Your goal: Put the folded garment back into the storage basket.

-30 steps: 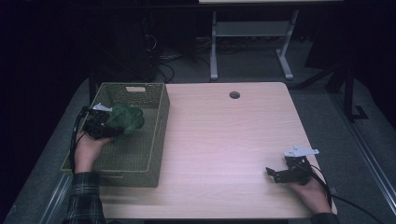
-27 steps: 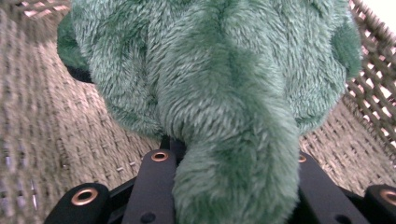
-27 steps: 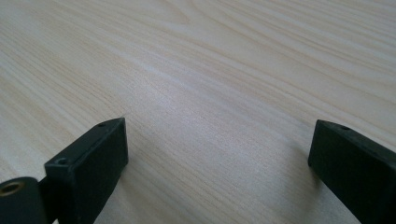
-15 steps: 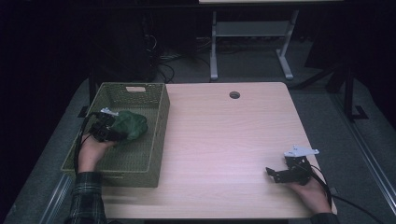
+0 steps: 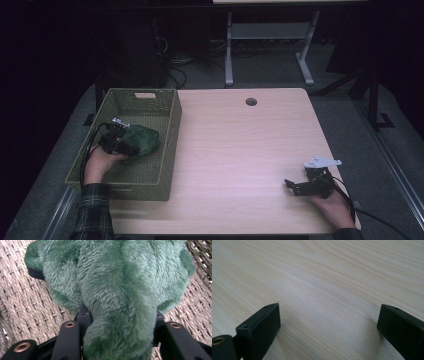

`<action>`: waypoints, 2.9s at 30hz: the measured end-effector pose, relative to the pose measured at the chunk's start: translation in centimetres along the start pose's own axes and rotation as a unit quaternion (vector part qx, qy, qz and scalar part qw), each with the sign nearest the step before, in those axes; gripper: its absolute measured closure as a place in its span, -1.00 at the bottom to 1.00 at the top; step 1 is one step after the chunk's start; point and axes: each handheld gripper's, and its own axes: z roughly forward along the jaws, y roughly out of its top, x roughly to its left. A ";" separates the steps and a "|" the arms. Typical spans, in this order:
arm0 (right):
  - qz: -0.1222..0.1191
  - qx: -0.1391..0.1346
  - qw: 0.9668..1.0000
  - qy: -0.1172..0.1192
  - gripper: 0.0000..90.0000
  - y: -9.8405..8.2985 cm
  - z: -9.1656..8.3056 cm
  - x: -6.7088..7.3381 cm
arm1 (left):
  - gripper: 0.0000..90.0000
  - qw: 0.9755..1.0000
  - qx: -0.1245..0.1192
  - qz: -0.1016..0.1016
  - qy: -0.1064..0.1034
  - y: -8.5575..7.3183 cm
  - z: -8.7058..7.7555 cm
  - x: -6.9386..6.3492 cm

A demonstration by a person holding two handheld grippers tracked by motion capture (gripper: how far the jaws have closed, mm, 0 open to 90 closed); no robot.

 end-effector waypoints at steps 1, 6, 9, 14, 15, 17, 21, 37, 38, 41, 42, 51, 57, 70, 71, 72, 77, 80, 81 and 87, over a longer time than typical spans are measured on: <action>0.000 0.000 1.000 0.000 -0.90 0.0 0.0 0.0 | 0.00 1.000 0.001 -0.004 0.002 0.0 0.0 0.0; 0.000 0.000 1.000 0.000 -0.90 0.0 0.0 0.0 | -0.32 1.000 -0.005 -0.001 0.005 0.0 -0.1 -0.1; 0.000 0.000 1.000 0.000 -0.90 0.0 0.0 0.0 | -0.50 1.000 -0.008 0.002 0.006 0.0 -0.4 -0.2; 0.000 0.000 1.000 0.000 -0.90 0.0 0.0 0.0 | -0.58 1.000 -0.022 0.001 0.013 0.1 -1.2 -0.3; 0.000 0.000 1.000 0.000 -0.90 0.0 0.0 0.0 | -0.59 1.000 -0.026 0.001 0.014 0.2 -1.4 -0.4; 0.000 0.000 1.000 0.000 -0.90 0.0 0.0 0.0 | -0.59 0.999 -0.039 0.001 0.016 0.3 -2.1 -0.5; 0.000 0.000 1.000 0.000 -0.90 0.0 0.0 0.0 | -0.60 0.998 -0.062 0.008 0.017 0.7 -3.2 -1.0; 0.000 0.000 1.000 0.000 -0.90 0.0 0.0 0.0 | -0.60 0.990 -0.134 0.043 -0.030 3.4 -5.6 -5.7; 0.000 0.000 1.000 0.000 -0.90 0.0 0.0 0.0 | -0.60 0.989 -0.138 0.046 -0.035 3.6 -5.5 -6.1; 0.000 0.000 1.000 0.000 -0.90 0.0 0.0 0.0 | -0.60 0.987 -0.145 0.055 -0.045 4.3 -5.3 -7.7; 0.000 0.000 1.000 0.000 -0.90 0.0 0.0 0.0 | -0.60 0.986 -0.145 0.060 -0.048 4.5 -5.2 -8.2; 0.000 0.000 1.000 0.000 -0.90 0.0 0.0 0.0 | -0.60 0.980 -0.167 0.083 -0.069 5.9 -4.7 -12.7; 0.000 0.000 1.000 0.000 -0.90 0.0 0.0 0.0 | -0.60 0.976 -0.170 0.103 -0.085 6.6 -4.3 -15.6; 0.000 0.000 1.000 0.000 -0.90 0.0 0.0 0.0 | -0.61 0.969 -0.173 0.139 -0.107 6.9 -2.1 -21.1; 0.000 0.000 1.000 0.000 -0.90 0.0 0.0 0.0 | -0.61 0.969 -0.174 0.141 -0.107 6.9 -1.9 -21.4; 0.000 0.000 1.000 0.000 -0.90 0.0 0.0 0.0 | -0.61 0.968 -0.177 0.143 -0.107 6.9 -1.6 -21.8; 0.000 0.000 1.000 0.000 -0.90 0.0 0.0 0.0 | -0.62 0.965 -0.174 0.162 -0.111 6.5 -0.1 -23.6; 0.000 0.000 1.000 0.000 -0.90 0.0 0.0 0.0 | -0.62 0.963 -0.171 0.176 -0.111 6.3 0.8 -24.6; 0.000 0.000 1.000 0.000 -0.90 0.0 0.0 0.0 | -0.62 0.962 -0.169 0.182 -0.113 6.2 1.3 -25.1; 0.000 0.000 1.000 0.000 -0.90 0.0 0.0 0.0 | -0.62 0.960 -0.151 0.210 -0.108 5.5 3.8 -26.5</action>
